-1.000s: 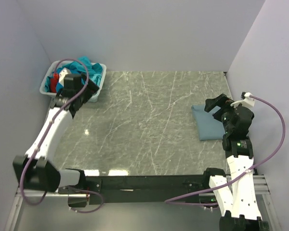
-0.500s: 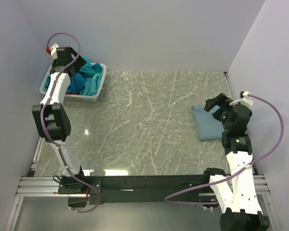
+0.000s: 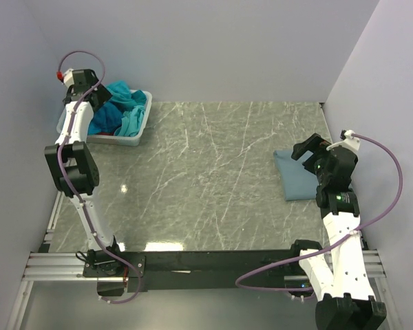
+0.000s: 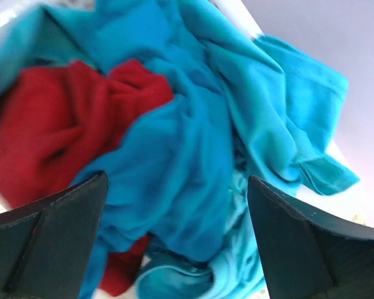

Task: Fold and stack the t-shirts
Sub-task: Grab the tshirt from the pile, then move the tshirt to the center of the board, then flatten the tshirt out

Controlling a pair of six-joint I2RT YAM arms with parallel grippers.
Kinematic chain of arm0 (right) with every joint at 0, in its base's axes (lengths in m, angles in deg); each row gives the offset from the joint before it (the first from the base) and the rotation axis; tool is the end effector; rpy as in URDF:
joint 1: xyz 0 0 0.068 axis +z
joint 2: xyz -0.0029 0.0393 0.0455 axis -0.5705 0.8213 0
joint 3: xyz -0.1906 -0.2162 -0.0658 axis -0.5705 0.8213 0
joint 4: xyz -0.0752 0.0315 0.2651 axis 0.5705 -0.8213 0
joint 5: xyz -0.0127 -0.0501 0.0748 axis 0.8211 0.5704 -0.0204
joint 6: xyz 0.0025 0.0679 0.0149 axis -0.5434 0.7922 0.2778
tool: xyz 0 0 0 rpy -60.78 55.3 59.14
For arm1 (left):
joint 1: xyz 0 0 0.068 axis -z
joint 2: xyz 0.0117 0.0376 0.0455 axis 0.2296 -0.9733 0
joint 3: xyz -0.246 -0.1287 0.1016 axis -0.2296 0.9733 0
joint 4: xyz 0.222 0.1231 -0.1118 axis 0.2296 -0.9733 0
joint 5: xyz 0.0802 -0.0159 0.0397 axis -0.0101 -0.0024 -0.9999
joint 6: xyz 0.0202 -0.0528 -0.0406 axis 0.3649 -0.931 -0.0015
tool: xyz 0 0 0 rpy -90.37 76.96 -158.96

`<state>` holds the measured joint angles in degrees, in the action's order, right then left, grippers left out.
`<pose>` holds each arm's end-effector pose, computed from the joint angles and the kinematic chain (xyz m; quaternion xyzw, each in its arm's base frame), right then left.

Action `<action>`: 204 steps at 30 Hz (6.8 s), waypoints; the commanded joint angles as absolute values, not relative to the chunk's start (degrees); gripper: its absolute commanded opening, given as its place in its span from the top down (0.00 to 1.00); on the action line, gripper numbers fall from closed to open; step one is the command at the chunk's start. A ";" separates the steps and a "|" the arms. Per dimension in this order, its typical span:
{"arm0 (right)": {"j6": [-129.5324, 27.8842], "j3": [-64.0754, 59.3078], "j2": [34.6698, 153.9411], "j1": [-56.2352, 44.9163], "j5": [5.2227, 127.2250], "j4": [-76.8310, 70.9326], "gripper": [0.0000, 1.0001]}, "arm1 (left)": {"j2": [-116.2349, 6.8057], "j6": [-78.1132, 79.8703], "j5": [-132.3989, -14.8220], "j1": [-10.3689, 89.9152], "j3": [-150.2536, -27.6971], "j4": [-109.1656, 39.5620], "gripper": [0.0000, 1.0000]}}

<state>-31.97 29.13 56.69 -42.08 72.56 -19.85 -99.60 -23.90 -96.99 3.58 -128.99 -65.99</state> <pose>0.1961 -0.0238 0.3365 0.2213 0.7719 0.1041 0.5868 0.5251 0.1047 0.3065 -0.4011 0.7943 0.0130 0.4561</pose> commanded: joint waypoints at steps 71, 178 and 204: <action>-33.12 29.22 55.33 -42.08 74.13 -18.79 0.01 | -75.11 -12.85 -93.13 10.81 -138.88 -46.14 1.00; -26.87 22.81 87.51 -7.63 82.82 -17.36 1.00 | -62.93 -27.18 -76.05 41.40 -72.09 -29.87 0.99; -36.73 14.35 53.64 -7.19 66.65 -43.84 0.93 | -23.15 -32.53 -89.68 41.57 -69.10 -49.91 0.99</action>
